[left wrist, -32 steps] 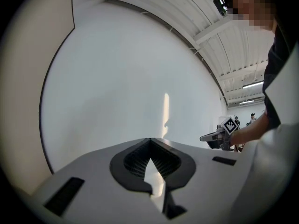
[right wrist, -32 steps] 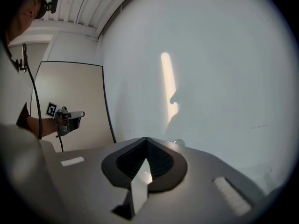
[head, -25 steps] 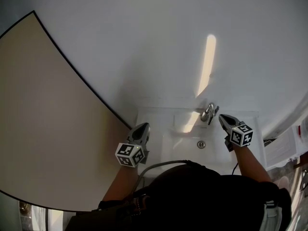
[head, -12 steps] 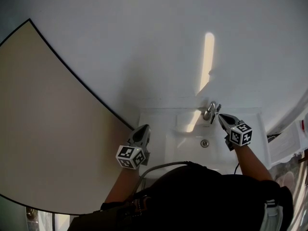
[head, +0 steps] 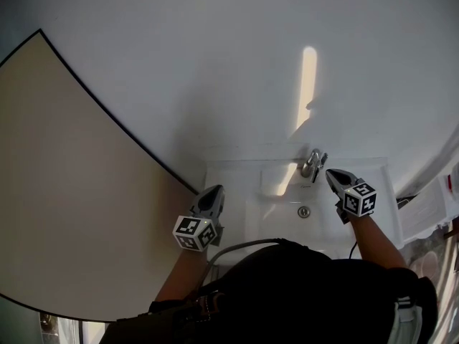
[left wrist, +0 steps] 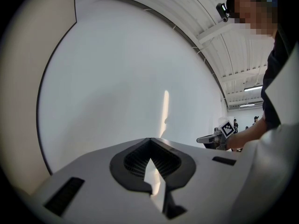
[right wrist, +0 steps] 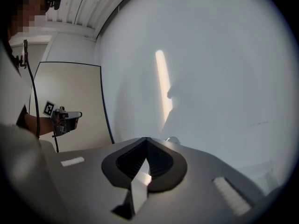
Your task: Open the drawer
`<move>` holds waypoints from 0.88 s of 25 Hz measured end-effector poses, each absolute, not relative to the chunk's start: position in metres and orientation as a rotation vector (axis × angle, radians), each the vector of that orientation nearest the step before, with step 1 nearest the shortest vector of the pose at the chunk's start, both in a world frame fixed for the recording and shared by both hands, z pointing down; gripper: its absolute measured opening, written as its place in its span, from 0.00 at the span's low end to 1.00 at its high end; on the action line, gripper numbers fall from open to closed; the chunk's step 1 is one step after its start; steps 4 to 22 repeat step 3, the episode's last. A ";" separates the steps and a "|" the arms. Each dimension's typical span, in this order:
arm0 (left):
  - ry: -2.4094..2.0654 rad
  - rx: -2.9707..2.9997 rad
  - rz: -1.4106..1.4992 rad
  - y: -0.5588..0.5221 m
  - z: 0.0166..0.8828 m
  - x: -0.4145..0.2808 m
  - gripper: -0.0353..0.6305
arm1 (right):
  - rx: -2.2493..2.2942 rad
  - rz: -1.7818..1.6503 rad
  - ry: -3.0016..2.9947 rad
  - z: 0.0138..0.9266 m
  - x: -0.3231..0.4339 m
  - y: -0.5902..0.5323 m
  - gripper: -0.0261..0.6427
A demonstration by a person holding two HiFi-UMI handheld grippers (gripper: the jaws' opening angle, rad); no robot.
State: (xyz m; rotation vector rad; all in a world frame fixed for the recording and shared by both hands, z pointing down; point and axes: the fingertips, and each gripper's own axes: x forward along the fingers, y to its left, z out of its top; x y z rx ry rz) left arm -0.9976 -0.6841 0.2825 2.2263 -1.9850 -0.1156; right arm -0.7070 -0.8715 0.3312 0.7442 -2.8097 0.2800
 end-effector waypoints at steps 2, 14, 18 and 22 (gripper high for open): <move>-1.981 2.229 -0.116 -0.685 0.284 -0.997 0.05 | 0.742 0.280 -2.808 0.333 -0.707 -0.871 0.04; -1.979 2.230 -0.116 -0.686 0.284 -0.997 0.05 | 0.741 0.280 -2.807 0.333 -0.707 -0.871 0.04; -1.979 2.230 -0.116 -0.686 0.284 -0.997 0.05 | 0.741 0.280 -2.807 0.333 -0.707 -0.871 0.04; -1.979 2.230 -0.116 -0.686 0.284 -0.997 0.05 | 0.741 0.280 -2.807 0.333 -0.707 -0.871 0.04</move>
